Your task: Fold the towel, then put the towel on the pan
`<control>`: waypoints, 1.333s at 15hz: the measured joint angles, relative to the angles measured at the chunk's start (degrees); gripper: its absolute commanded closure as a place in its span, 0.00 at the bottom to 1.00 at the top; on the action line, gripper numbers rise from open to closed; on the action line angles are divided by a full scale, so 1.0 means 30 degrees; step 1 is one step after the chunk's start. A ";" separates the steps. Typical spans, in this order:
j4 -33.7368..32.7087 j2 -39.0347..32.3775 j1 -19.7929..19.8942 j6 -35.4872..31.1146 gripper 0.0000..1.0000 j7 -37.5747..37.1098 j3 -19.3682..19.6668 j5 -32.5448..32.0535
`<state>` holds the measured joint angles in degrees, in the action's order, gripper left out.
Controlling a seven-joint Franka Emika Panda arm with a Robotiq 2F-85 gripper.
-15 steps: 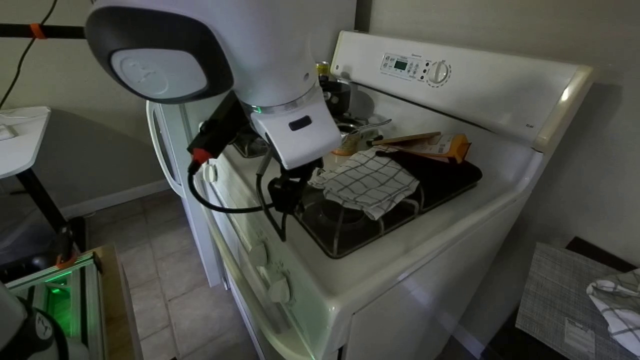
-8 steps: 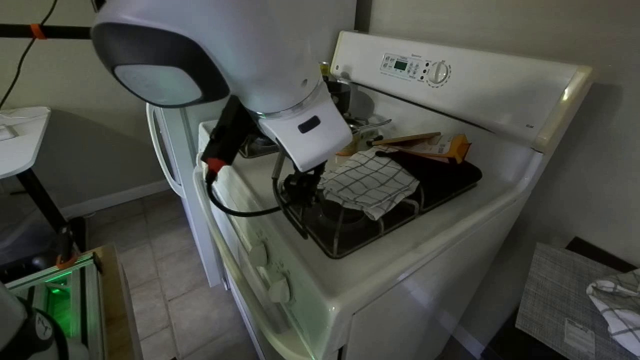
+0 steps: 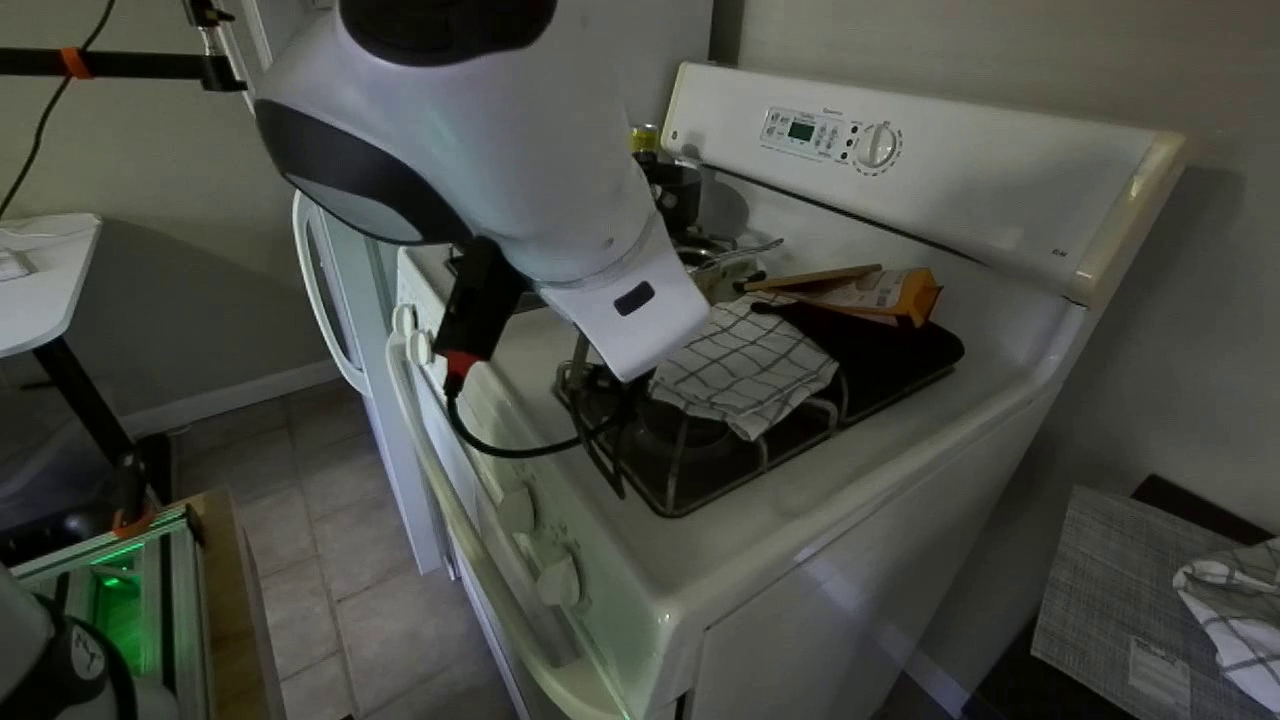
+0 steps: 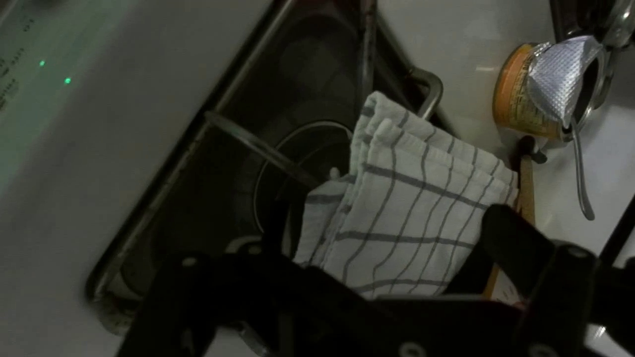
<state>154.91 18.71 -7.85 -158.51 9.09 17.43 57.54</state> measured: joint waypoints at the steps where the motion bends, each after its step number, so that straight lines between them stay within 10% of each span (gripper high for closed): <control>1: -0.0203 -0.0355 -0.0177 -0.0022 0.00 0.0540 0.0168 0.0573; 6: -0.1215 -0.2104 -0.0530 -0.0066 0.00 0.2586 0.0474 0.2744; 15: -0.2794 -0.4795 -0.1154 -0.0068 0.70 0.4610 0.0269 0.5495; 20: -0.2835 -0.4745 -0.1032 -0.0083 0.82 0.3867 0.0279 0.4461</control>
<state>146.41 4.47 -10.95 -158.76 20.69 18.26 70.93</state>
